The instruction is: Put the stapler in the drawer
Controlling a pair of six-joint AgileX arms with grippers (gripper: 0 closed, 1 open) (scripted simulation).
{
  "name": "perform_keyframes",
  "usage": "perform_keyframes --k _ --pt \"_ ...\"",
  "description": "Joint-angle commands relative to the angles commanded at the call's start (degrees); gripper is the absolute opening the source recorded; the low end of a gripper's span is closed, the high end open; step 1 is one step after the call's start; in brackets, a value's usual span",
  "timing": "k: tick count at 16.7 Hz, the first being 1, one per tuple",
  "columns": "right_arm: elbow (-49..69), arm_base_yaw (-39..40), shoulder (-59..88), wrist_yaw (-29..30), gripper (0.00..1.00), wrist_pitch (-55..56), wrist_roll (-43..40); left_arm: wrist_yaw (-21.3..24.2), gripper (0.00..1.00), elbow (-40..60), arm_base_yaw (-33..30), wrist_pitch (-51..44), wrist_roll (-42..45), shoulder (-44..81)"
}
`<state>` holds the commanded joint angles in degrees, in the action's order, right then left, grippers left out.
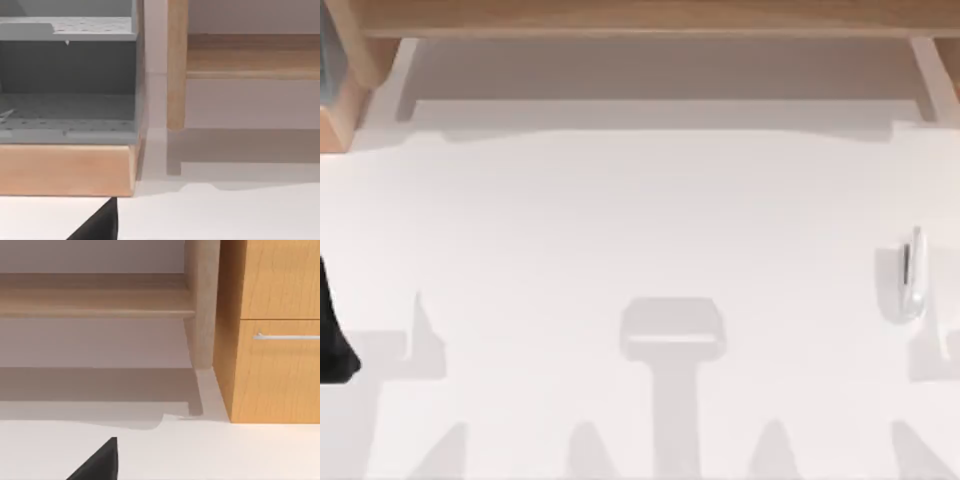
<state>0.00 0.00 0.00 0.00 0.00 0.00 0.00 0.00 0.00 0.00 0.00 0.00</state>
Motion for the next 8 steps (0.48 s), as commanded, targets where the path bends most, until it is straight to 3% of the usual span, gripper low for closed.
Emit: perform_keyframes --k 4,8 --pt "1.25 -0.41 1.73 -0.48 1.00 1.36 -1.61 0.00 1.00 0.00 0.00 0.00 0.00 0.00" --pt "7.96 -2.93 12.39 -3.00 1.00 8.69 -10.49 0.00 1.00 0.00 0.00 0.00 0.00 0.00"
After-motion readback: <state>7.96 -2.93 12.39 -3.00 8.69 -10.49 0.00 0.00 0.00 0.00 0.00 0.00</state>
